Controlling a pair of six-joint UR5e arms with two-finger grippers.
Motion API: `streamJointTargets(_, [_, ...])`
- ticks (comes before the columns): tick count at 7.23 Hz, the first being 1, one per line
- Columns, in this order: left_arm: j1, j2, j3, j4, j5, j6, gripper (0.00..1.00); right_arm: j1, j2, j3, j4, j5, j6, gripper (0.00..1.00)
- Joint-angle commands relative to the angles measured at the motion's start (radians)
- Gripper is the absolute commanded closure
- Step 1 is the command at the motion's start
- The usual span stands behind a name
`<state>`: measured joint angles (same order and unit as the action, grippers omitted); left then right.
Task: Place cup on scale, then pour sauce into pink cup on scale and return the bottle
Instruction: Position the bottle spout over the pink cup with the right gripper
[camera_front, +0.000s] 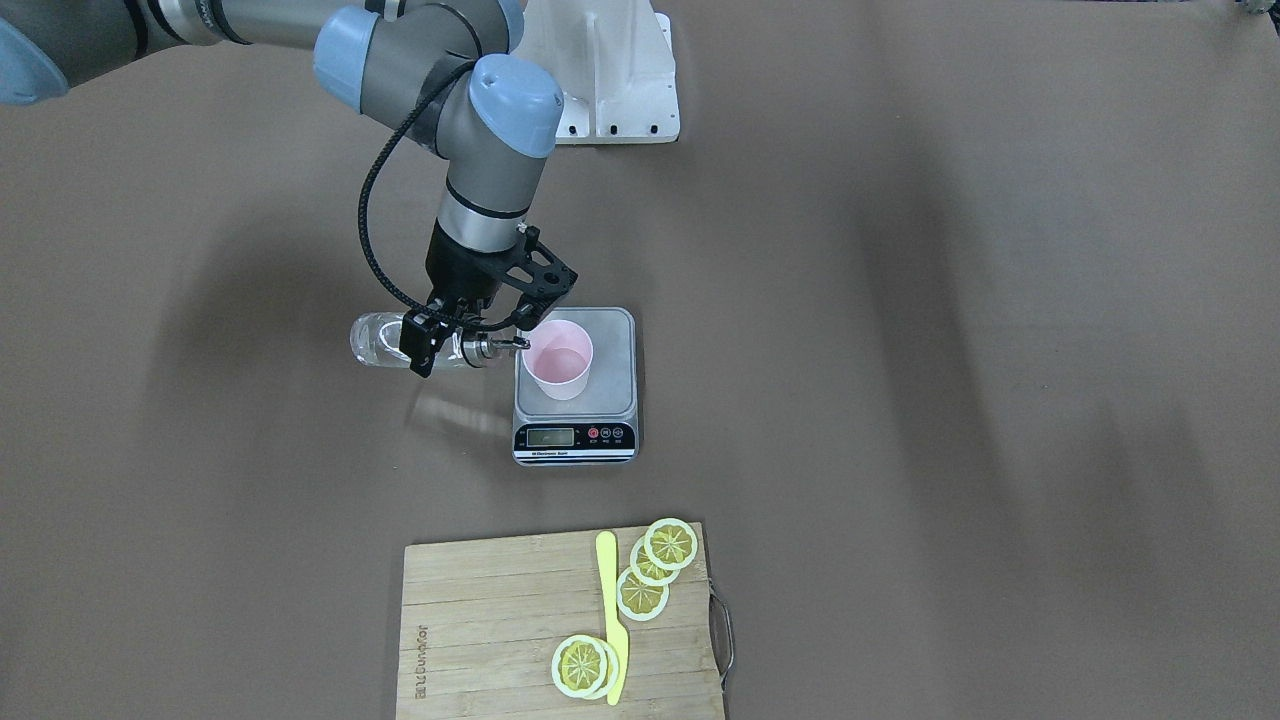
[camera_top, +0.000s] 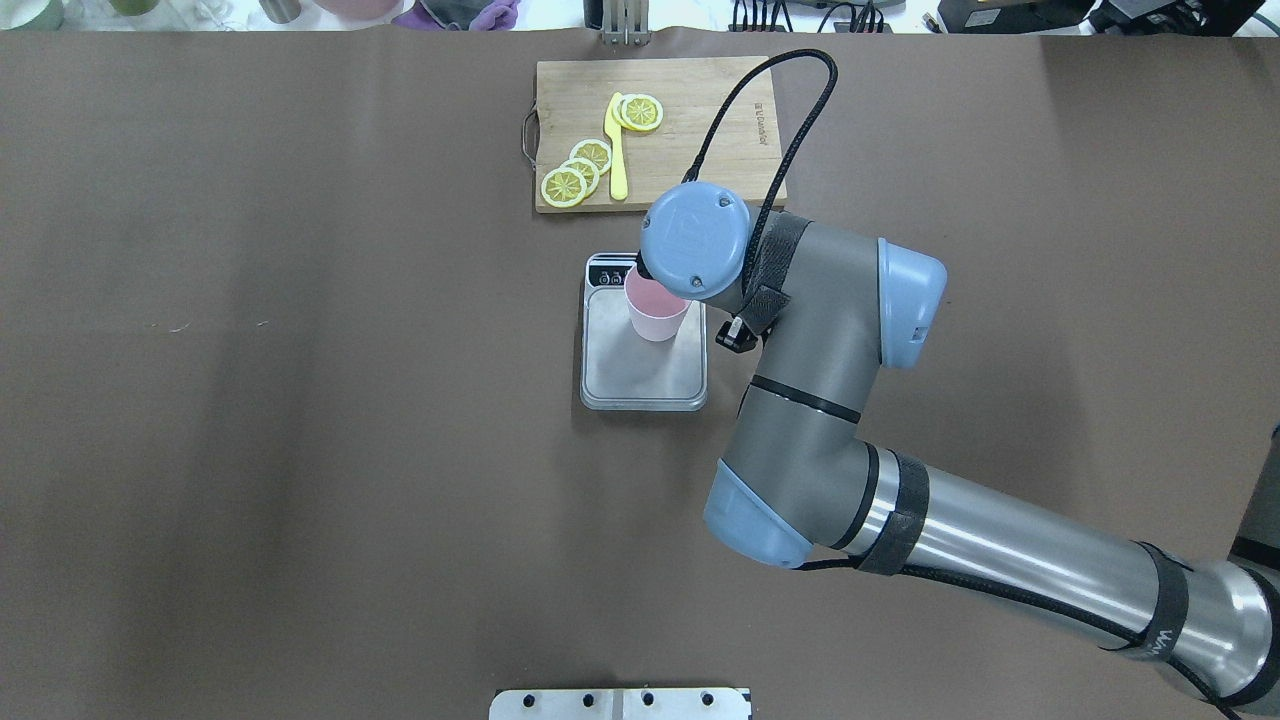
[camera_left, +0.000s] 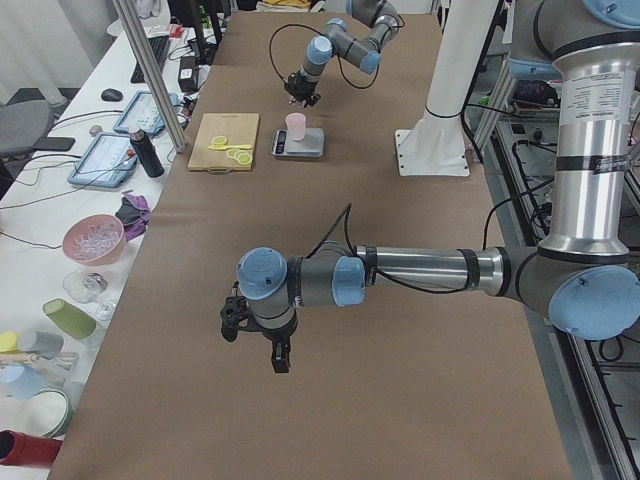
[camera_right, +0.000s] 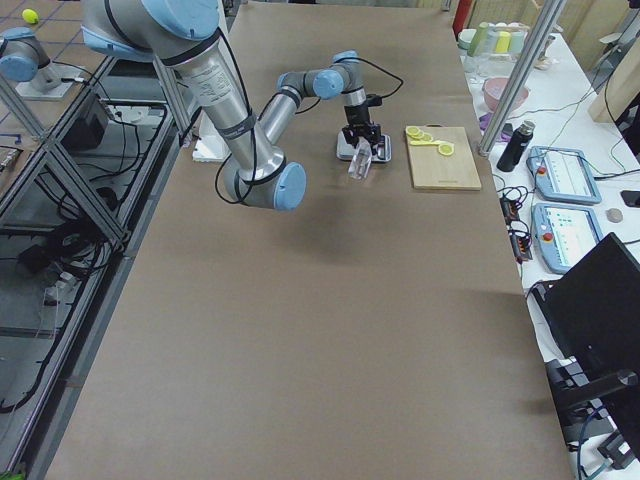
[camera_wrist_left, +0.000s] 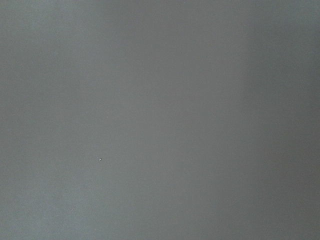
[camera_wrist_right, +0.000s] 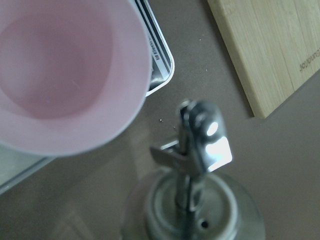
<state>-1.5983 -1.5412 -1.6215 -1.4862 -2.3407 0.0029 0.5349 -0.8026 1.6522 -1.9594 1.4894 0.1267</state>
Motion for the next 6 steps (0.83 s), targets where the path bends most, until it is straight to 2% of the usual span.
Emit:
streamJointTargets(1, [0.000, 0.001, 0.000, -0.006, -0.005, 0.000, 0.00, -0.003, 0.010, -0.002, -0.032, -0.017, -0.001, 0.88])
streamJointTargets(6, [0.000, 0.001, 0.003, -0.012, -0.009, 0.002, 0.00, -0.006, 0.054, -0.043, -0.108, -0.037, -0.001, 0.88])
